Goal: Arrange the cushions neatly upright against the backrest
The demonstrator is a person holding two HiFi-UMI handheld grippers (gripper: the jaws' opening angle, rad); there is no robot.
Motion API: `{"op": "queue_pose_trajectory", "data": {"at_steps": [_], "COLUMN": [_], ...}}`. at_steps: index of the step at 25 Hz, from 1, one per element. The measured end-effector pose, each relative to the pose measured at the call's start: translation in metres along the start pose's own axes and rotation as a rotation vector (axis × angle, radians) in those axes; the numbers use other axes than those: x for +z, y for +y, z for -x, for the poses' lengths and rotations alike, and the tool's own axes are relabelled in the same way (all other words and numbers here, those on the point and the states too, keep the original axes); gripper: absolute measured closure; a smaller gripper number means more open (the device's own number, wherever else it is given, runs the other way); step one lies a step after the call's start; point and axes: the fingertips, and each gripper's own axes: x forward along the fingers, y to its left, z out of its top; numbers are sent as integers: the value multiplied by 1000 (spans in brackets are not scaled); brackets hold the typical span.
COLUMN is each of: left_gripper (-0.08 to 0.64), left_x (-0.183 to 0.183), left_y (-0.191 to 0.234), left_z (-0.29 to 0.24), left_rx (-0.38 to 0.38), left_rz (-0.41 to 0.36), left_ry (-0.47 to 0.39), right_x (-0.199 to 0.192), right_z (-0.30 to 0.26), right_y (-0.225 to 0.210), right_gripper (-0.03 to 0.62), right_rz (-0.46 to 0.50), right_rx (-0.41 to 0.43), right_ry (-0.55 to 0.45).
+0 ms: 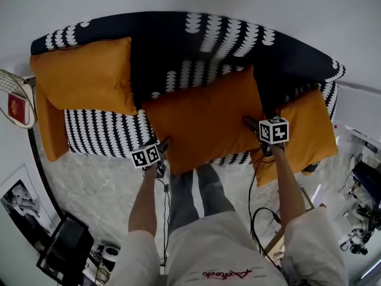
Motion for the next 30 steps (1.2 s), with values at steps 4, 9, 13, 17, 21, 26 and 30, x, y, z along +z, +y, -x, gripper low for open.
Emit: {"op": "queue_pose_trajectory", "data": {"at_steps": [4, 9, 13, 17, 21, 26, 30], "left_gripper": [189, 236, 411, 440, 446, 448, 446], "left_x": [-2, -1, 8, 13, 36, 96, 161], "left_y": [2, -4, -20, -26, -37, -61, -89], "left_z": [-20, -25, -12, 4, 35, 77, 103], "left_rx": [-31, -81, -112, -149, -164, -177, -189], "left_rz": [-1, -28, -114, -126, -192, -357, -480], "left_ry": [74, 91, 16, -57, -164, -294, -390], "right_x": [-6, -12, -10, -14, -11, -2, 23], "right_z": [-20, -32, -23, -6, 15, 39, 52], "right_y": [-2, 12, 25, 34, 46, 59, 66], "right_gripper": [175, 298, 427, 451, 454, 451, 451], "right_rz": [-30, -5, 40, 8, 8, -59, -124], "right_rx": [27, 61, 80, 109, 111, 101, 96], "right_ry": [67, 96, 60, -31, -150, -295, -417]}}
